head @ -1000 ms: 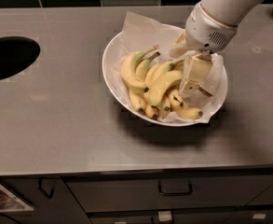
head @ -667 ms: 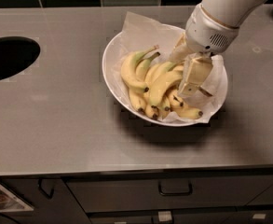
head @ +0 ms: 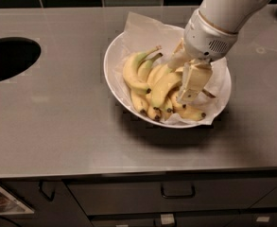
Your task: Pick banana from white bowl
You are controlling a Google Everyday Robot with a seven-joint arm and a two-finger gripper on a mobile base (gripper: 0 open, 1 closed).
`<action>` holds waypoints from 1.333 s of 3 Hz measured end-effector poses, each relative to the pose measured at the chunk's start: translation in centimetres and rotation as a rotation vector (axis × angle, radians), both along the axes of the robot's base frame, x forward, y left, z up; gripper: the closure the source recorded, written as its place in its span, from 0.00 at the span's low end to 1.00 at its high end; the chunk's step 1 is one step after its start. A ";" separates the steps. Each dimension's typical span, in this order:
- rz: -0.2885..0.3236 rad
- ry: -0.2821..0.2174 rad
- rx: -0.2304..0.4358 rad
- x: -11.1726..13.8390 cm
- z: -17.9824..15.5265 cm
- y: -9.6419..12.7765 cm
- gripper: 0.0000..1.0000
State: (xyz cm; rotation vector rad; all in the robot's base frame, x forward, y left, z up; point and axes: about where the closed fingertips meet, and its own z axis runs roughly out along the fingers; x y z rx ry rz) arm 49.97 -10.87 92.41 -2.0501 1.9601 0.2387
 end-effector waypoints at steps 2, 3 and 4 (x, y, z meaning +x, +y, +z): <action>-0.001 0.006 -0.002 1.0 -0.7 0.0 0.38; -0.005 0.005 -0.013 2.1 -1.0 -0.3 0.38; -0.011 0.008 -0.018 2.9 -1.3 -0.5 0.38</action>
Offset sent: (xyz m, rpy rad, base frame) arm 0.0193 -0.0051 -0.0173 -0.0125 0.0352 0.0007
